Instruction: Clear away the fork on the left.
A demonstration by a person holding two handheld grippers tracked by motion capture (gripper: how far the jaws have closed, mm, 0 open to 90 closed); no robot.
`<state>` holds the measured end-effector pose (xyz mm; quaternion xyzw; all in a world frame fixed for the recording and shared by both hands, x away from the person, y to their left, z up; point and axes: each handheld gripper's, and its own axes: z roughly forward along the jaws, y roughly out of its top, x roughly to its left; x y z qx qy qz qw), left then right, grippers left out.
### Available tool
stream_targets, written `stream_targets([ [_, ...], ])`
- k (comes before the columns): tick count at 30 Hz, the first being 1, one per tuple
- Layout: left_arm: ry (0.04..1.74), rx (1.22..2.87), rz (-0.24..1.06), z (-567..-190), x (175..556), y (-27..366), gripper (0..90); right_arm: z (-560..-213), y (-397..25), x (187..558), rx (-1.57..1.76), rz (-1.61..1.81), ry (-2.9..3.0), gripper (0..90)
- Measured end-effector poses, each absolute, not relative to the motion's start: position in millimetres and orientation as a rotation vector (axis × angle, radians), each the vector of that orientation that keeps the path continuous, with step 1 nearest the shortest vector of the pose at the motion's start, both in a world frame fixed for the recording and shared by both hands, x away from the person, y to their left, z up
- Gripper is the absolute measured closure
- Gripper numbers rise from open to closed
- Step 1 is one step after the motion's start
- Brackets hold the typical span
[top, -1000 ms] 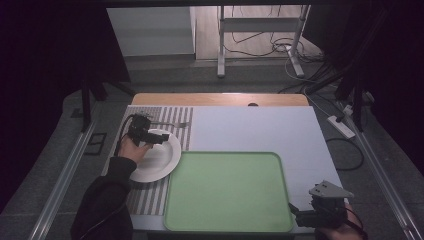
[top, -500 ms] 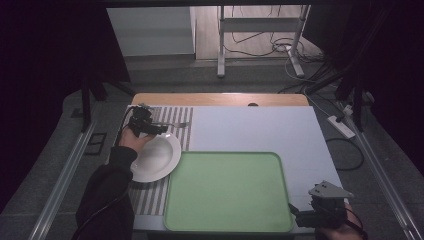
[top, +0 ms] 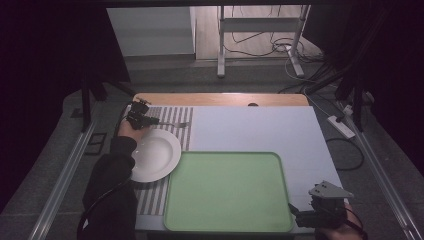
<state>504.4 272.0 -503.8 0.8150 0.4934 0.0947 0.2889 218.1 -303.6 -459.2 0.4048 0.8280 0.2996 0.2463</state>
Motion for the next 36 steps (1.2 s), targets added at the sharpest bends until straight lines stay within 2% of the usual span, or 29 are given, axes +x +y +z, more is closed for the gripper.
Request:
stream_targets([
  [4,1.318,2.224,0.306,-506,517,267,89.1,-459,-304,218,1.107,0.820,2.257,0.0],
  [19,1.408,2.355,0.342,-518,542,264,89.1,-459,-304,217,1.104,0.825,2.257,0.0],
  [25,1.432,2.321,0.272,-519,534,274,89.1,-459,-305,217,1.106,0.824,2.255,0.0],
  [36,1.332,2.375,0.115,-518,510,284,89.0,-459,-303,217,1.098,0.811,2.259,0.0],
])
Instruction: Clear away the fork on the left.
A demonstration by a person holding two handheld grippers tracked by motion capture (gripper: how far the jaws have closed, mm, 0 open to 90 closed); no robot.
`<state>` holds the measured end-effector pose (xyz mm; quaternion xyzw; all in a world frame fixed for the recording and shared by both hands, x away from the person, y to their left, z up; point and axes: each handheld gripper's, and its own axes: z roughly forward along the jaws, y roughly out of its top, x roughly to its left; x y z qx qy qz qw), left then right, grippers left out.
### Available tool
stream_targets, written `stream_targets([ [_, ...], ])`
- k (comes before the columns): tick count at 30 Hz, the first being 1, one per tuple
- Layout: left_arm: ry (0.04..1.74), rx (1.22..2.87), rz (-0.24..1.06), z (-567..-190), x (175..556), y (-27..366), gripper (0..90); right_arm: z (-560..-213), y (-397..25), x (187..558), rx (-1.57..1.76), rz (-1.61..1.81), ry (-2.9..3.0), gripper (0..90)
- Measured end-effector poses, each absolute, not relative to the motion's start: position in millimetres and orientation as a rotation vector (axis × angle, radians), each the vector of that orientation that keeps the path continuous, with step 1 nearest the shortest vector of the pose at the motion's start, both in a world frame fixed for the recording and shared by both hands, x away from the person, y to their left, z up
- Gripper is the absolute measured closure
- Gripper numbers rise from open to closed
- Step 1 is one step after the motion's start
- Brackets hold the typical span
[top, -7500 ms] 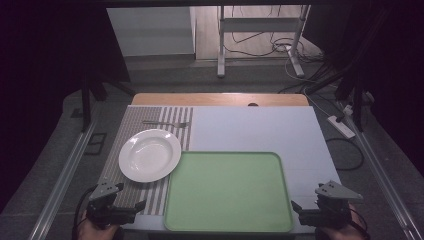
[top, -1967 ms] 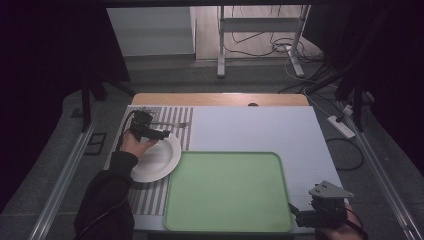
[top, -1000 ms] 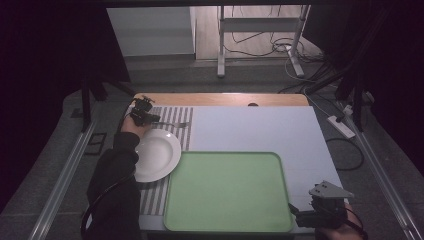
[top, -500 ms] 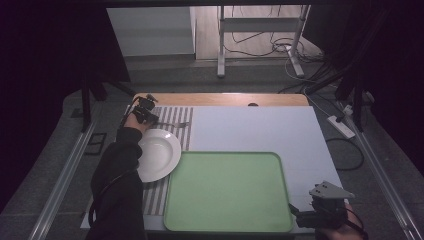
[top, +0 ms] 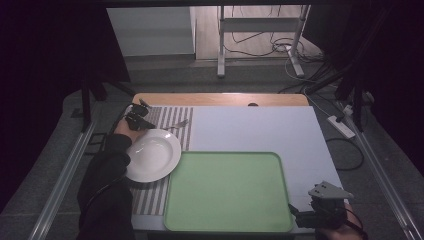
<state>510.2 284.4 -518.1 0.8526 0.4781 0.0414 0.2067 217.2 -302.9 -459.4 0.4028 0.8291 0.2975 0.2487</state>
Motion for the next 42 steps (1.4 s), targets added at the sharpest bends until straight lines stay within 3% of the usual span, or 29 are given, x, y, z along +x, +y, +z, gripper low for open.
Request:
stream_targets([
  [8,1.328,2.367,0.126,-517,510,286,86.5,-460,-302,218,1.095,0.808,2.264,0.0],
  [11,1.317,2.329,0.142,-512,511,284,69.0,-459,-303,218,1.097,0.809,2.264,0.0],
  [12,1.313,2.327,0.156,-511,512,282,69.0,-459,-303,218,1.097,0.809,2.264,0.0],
  [14,1.305,2.325,0.166,-509,513,278,58.4,-460,-302,218,1.095,0.809,2.264,0.0],
  [16,1.299,2.308,0.177,-508,514,273,46.3,-460,-302,218,1.094,0.809,2.265,0.0],
  [17,1.291,2.299,0.183,-508,515,272,35.2,-459,-302,218,1.093,0.809,2.264,0.0],
  [18,1.283,2.294,0.192,-508,516,270,35.2,-459,-302,218,1.093,0.809,2.264,0.0],
  [20,1.274,2.283,0.203,-509,518,265,25.0,-459,-302,217,1.093,0.809,2.264,0.0],
  [21,1.270,2.287,0.219,-510,518,262,15.6,-459,-303,218,1.090,0.809,2.265,0.0],
  [24,1.250,2.321,0.204,-513,521,255,3.5,-459,-303,218,1.090,0.809,2.265,0.0],
  [28,1.254,2.358,0.204,-517,523,245,0.0,-460,-303,218,1.090,0.809,2.266,0.0],
  [42,1.315,2.428,0.220,-528,533,234,2.4,-459,-303,217,1.090,0.812,2.264,0.0],
])
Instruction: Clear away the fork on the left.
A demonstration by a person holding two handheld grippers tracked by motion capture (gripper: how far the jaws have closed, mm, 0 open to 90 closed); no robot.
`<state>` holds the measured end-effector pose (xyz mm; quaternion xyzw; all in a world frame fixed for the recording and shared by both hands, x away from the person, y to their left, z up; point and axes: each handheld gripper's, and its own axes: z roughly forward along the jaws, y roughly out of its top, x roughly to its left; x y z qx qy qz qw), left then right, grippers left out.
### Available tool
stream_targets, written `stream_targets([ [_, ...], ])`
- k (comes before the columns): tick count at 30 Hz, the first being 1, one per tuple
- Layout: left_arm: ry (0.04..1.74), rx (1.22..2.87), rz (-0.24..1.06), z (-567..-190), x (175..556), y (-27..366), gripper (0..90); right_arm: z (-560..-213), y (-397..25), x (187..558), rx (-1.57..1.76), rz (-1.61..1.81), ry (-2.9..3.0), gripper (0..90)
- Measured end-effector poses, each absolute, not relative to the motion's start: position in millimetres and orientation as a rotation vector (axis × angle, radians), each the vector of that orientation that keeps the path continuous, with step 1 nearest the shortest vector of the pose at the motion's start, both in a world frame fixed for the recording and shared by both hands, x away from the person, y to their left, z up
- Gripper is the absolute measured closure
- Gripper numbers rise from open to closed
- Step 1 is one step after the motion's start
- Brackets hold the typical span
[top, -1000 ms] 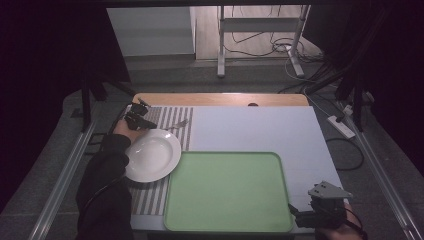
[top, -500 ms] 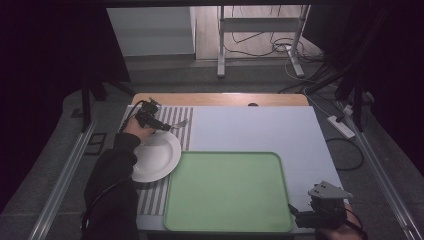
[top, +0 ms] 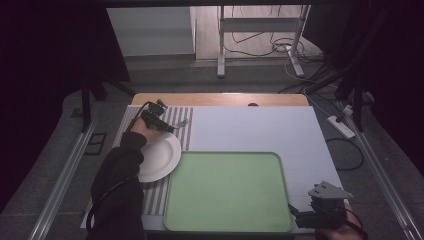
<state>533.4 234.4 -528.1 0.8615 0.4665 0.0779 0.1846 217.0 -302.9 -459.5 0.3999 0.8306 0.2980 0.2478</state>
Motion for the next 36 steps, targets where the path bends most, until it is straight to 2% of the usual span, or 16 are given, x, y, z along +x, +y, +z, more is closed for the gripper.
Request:
stream_targets([
  [2,1.300,2.422,0.227,-527,532,238,6.5,-459,-303,217,1.089,0.812,2.264,0.0],
  [3,1.286,2.419,0.231,-525,531,241,11.4,-459,-303,217,1.089,0.812,2.264,0.0],
  [8,1.211,2.421,0.244,-521,525,252,44.3,-460,-303,217,1.086,0.811,2.267,0.0],
  [11,1.175,2.426,0.242,-520,521,256,73.9,-460,-302,217,1.086,0.810,2.268,0.0],
  [12,1.169,2.424,0.239,-520,520,257,81.0,-460,-302,217,1.087,0.810,2.268,0.0],
  [19,1.164,2.414,0.172,-520,522,263,85.0,-460,-303,217,1.088,0.809,2.268,0.0],
  [36,1.290,2.360,0.232,-484,501,317,85.1,-460,-302,218,1.089,0.804,2.271,0.0],
])
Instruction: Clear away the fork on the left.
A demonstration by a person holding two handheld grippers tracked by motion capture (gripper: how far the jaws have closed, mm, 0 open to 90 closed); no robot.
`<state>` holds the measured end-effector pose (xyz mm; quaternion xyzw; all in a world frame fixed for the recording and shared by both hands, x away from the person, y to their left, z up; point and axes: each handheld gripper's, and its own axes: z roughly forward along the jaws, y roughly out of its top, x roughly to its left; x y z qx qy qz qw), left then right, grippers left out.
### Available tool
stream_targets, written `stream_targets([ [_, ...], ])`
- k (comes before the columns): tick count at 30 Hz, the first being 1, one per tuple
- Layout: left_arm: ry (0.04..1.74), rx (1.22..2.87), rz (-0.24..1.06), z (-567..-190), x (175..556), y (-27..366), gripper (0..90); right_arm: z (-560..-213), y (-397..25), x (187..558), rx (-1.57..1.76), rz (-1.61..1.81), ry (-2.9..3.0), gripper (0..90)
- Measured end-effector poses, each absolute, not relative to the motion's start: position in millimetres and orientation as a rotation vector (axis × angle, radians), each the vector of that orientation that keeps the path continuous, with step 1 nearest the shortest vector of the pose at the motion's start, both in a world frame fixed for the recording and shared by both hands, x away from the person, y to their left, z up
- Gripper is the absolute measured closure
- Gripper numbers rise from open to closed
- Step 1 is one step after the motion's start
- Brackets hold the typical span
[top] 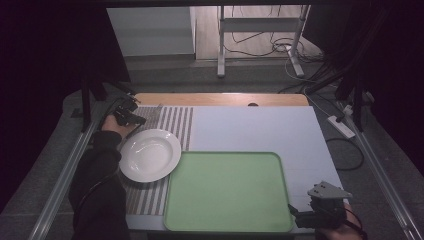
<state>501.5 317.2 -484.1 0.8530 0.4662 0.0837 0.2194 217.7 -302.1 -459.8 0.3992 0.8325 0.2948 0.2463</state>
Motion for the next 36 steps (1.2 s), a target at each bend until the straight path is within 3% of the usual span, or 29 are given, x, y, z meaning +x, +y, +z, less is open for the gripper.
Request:
stream_targets([
  [10,1.240,2.367,0.188,-460,482,310,85.0,-460,-301,218,1.086,0.798,2.272,0.0],
  [36,1.119,2.356,0.095,-466,397,245,84.9,-460,-301,216,1.064,0.800,2.268,0.0],
])
